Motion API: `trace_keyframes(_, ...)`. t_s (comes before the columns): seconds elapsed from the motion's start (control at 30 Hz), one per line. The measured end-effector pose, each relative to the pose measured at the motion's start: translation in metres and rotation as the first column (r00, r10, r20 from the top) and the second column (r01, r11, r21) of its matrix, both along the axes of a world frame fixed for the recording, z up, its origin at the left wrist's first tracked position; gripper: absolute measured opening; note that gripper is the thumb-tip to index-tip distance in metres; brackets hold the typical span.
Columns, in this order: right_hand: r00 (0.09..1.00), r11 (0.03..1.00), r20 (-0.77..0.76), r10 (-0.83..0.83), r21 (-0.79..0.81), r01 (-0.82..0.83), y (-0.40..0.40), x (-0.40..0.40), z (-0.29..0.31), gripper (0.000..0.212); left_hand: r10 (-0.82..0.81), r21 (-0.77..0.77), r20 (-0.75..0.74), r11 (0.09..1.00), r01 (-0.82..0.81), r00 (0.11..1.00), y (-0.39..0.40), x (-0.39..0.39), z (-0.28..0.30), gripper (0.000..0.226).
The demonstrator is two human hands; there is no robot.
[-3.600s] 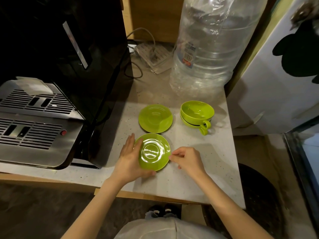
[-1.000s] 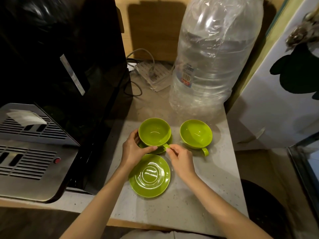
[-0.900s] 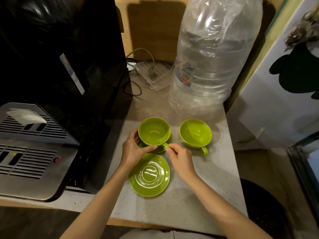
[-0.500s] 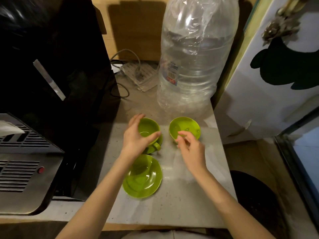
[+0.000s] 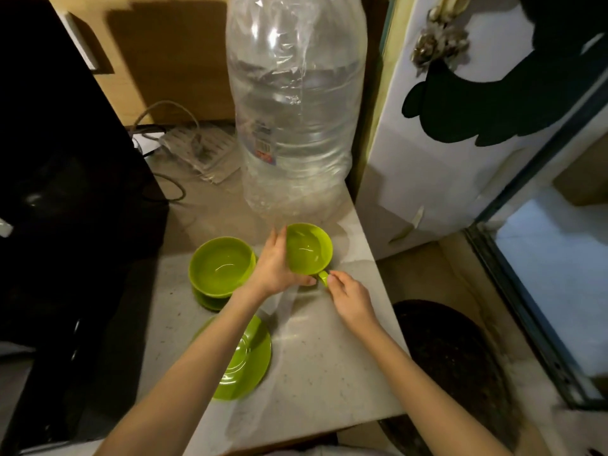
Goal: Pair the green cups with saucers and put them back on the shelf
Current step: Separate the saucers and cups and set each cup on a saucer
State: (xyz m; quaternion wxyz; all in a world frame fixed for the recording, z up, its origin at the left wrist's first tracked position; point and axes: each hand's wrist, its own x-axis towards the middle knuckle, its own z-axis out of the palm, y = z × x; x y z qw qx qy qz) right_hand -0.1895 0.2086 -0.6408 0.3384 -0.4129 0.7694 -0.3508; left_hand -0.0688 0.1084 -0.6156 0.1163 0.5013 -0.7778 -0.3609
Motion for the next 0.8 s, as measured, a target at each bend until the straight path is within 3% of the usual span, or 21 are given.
trace_keyframes(0.4,0.998,0.995,0.055,-0.013,-0.098,0.019,0.005,0.002,0.007,0.021,0.05,-0.075,-0.057,0.996,-0.054,0.997,0.004,0.008,0.007,0.112)
trace_keyframes(0.8,0.989,0.95,0.121,0.079,-0.308,-0.038,0.028,0.028,0.041,0.02,0.194,-0.201,-0.263,0.947,-0.25,0.945,0.046,0.052,0.045,0.104)
